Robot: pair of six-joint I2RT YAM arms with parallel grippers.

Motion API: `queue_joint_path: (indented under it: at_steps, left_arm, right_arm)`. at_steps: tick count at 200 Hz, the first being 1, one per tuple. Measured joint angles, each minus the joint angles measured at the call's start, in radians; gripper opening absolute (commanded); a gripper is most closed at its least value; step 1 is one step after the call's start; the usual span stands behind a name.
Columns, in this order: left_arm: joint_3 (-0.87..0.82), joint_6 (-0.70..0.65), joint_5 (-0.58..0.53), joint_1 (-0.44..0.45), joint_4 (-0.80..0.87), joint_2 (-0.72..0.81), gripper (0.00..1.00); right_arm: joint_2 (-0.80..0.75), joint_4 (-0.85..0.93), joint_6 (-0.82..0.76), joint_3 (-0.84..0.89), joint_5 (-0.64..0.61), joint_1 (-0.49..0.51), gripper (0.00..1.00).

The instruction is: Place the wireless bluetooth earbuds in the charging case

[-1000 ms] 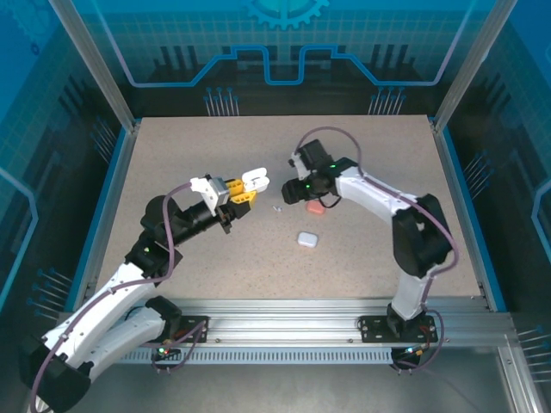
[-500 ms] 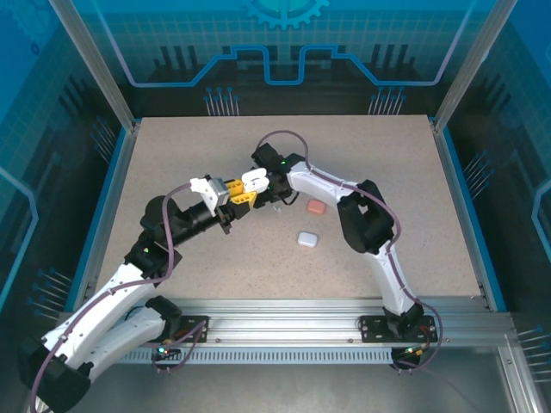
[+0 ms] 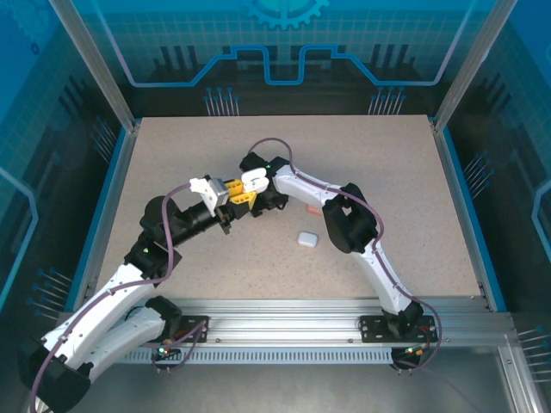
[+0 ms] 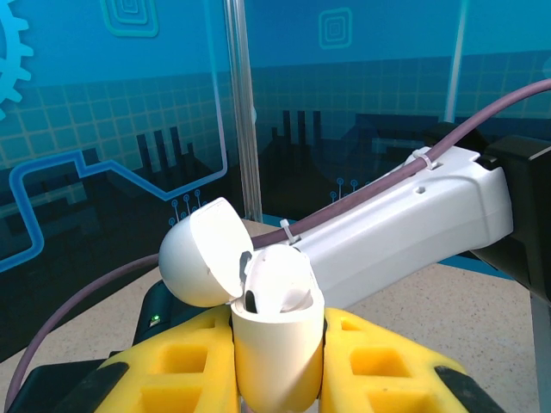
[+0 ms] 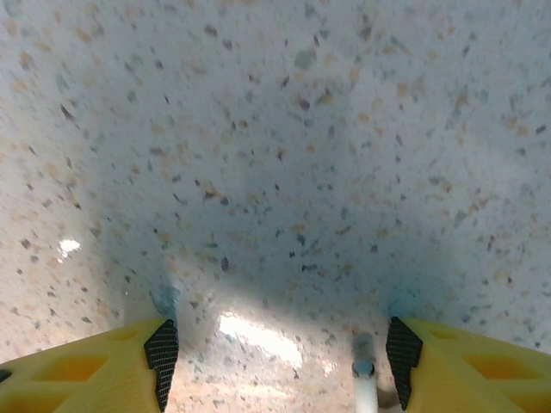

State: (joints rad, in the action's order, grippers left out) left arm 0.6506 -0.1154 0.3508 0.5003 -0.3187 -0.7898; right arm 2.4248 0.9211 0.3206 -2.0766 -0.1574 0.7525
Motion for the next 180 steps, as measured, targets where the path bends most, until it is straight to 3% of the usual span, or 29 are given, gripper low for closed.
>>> queue_joint_path:
  at_steps: [95,180]
  left_arm:
    - [0.000,0.000,0.000,0.000,0.000,-0.005,0.03]
    - [0.000,0.000,0.000,0.000,0.000,-0.014,0.03]
  right_arm:
    - [-0.025,0.017,-0.021,0.041,0.017,0.024,0.61]
    - [-0.039,0.096,-0.063,0.043,0.033,0.056,0.60]
